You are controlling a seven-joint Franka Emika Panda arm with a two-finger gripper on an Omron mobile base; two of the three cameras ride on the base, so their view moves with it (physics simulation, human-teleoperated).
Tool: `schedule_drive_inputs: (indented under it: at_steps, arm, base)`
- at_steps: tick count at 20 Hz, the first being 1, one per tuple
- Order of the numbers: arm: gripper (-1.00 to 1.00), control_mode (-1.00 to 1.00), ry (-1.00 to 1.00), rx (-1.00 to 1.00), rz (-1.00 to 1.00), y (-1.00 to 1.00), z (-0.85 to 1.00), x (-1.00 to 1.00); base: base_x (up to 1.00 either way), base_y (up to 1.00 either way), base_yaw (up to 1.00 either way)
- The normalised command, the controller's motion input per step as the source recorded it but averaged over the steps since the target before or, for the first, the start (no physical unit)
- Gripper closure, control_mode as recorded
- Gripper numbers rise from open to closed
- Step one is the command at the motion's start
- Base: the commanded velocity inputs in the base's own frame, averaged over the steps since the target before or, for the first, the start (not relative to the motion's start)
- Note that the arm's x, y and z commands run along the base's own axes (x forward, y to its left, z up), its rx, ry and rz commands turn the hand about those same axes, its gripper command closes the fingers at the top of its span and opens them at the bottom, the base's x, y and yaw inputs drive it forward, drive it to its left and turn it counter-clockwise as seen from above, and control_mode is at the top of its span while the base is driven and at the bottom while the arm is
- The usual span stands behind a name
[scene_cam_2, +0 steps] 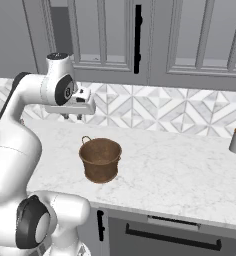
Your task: Open the cabinet, pick up the bread from the cabinet and place it in the basket. Then move the basket to the dining counter.
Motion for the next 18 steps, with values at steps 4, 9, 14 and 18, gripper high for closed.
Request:
schedule_drive_inputs:
  at_steps: [4,9,14,18]
  arm:
    - [-1.00,-1.00,-0.03,0.00,0.00,0.00,0.00,-0.16]
    - [-1.00,-1.00,-0.21,-0.10,0.00,0.00,0.26,-0.07]
    - [-1.00,-1.00,-0.35,-0.03,0.00,-0.12,0.60,-0.01]
    - [-1.00,-1.00,-0.39,0.00,0.00,-0.46,0.63,-0.04]
  base:
    - [0.00,0.00,0.00]
    - [0.00,0.00,0.00]
    - [0.00,0.00,0.00]
    - [0.00,0.00,0.00]
